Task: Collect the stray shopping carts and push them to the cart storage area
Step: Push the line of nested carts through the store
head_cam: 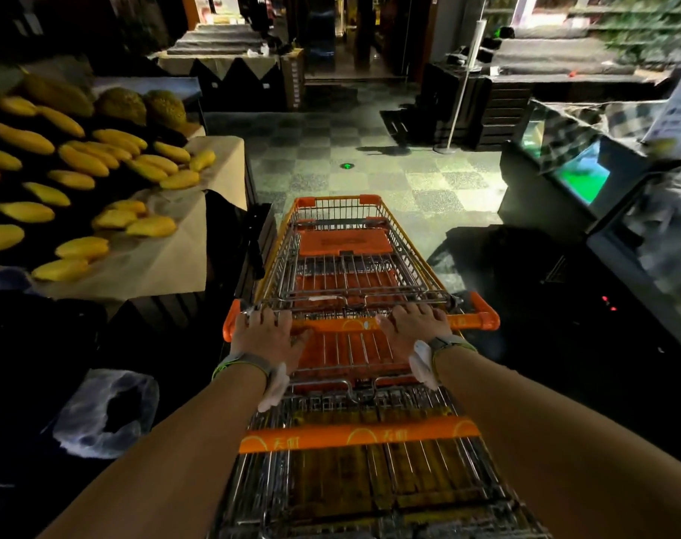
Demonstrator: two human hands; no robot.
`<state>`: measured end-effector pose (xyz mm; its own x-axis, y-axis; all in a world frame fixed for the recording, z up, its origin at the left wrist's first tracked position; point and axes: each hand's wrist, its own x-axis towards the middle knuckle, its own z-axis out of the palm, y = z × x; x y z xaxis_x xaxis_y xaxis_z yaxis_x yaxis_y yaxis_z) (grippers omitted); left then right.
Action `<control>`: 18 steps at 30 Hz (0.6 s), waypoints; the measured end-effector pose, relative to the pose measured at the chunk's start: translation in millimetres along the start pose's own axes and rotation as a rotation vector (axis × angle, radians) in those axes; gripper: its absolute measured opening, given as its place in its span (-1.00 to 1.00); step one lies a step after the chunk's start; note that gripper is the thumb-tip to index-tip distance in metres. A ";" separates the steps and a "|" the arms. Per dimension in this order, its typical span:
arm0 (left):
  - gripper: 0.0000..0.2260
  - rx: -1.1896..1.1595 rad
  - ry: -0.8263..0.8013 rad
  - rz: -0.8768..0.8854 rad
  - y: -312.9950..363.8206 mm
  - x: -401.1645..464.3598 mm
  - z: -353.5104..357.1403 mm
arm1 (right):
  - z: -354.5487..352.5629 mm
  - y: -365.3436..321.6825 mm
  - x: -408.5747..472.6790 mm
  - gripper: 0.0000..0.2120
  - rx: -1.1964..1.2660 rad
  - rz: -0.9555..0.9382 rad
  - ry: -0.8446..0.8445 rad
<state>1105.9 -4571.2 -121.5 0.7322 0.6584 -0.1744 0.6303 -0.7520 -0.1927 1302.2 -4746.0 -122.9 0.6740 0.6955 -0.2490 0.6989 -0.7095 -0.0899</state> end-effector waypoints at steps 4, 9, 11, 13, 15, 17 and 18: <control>-0.34 0.007 0.002 -0.018 3.9 66.1 -11.2 | -15.2 6.9 63.0 -0.39 0.003 0.005 -0.001; -0.32 0.005 -0.004 -0.017 8.5 151.9 -27.4 | -39.8 19.6 142.9 -0.41 0.015 -0.011 0.017; -0.35 0.010 0.025 -0.014 13.5 198.7 -31.5 | -47.9 28.0 191.8 -0.42 0.021 -0.043 0.038; -0.38 -0.004 0.029 -0.038 15.8 229.1 -43.8 | -60.8 32.7 221.6 -0.41 0.033 -0.031 0.050; -0.40 0.010 0.025 -0.048 22.1 280.8 -50.2 | -69.5 42.2 275.9 -0.40 0.017 -0.062 0.060; -0.39 -0.001 0.010 -0.071 23.5 310.6 -56.3 | -77.6 44.1 306.5 -0.40 -0.004 -0.056 0.067; -0.38 0.002 0.009 -0.083 26.2 339.2 -62.0 | -85.1 48.4 336.3 -0.40 -0.013 -0.065 0.082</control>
<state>1386.7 -4369.5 -125.8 0.6796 0.7182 -0.1491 0.6885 -0.6947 -0.2083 1583.0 -4536.8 -128.9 0.6437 0.7477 -0.1631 0.7449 -0.6611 -0.0905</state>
